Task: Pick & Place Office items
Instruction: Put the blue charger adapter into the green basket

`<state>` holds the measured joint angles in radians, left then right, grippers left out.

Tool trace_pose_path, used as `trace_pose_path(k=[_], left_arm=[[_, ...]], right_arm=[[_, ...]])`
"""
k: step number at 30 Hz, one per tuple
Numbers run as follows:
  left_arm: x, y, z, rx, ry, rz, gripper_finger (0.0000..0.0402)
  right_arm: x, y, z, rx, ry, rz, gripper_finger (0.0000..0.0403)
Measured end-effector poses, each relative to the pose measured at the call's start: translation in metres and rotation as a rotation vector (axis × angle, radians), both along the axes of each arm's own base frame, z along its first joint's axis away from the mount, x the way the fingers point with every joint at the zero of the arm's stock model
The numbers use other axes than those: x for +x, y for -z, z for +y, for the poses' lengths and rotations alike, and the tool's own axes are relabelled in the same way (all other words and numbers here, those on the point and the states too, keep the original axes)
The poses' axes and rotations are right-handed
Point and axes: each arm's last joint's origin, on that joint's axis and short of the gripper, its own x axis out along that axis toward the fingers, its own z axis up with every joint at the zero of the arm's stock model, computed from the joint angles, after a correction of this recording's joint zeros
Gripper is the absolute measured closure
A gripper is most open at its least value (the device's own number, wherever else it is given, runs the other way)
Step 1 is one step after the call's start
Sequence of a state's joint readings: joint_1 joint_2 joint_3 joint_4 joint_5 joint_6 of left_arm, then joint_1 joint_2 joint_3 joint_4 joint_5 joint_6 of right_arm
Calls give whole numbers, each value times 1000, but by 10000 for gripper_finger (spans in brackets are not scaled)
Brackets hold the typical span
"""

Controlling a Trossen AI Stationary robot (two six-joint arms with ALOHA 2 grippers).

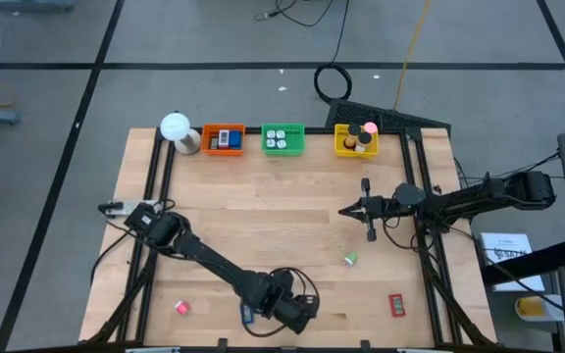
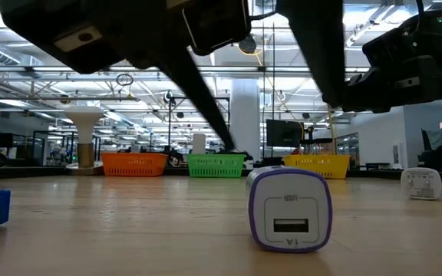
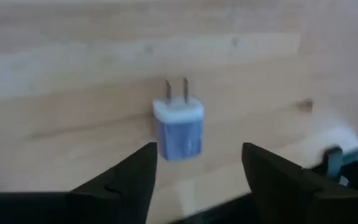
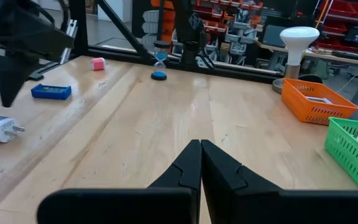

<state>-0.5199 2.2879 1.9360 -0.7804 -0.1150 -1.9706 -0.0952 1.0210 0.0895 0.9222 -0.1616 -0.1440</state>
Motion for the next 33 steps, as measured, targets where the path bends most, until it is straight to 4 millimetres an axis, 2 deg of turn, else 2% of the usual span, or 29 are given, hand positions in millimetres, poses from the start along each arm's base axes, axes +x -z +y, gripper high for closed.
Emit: trace_pose_path(k=[3,11,14,19,25,33], left_arm=[[-1,2,6,26,-13,33,147],[0,2,9,58,6,31,144],[7,10,5,36,7,-11,144],[9,30,4,37,-13,29,144],[10,30,3,30,-24,26,144],[26,22,5,99,206,-143,144]], right_arm=[[0,0,0,0,0,0,403],[0,0,0,-1,0,0,403],[0,0,0,-1,0,0,403],[0,0,0,-1,0,0,403],[0,0,0,0,0,2,403],[0,0,0,-1,0,1,403]])
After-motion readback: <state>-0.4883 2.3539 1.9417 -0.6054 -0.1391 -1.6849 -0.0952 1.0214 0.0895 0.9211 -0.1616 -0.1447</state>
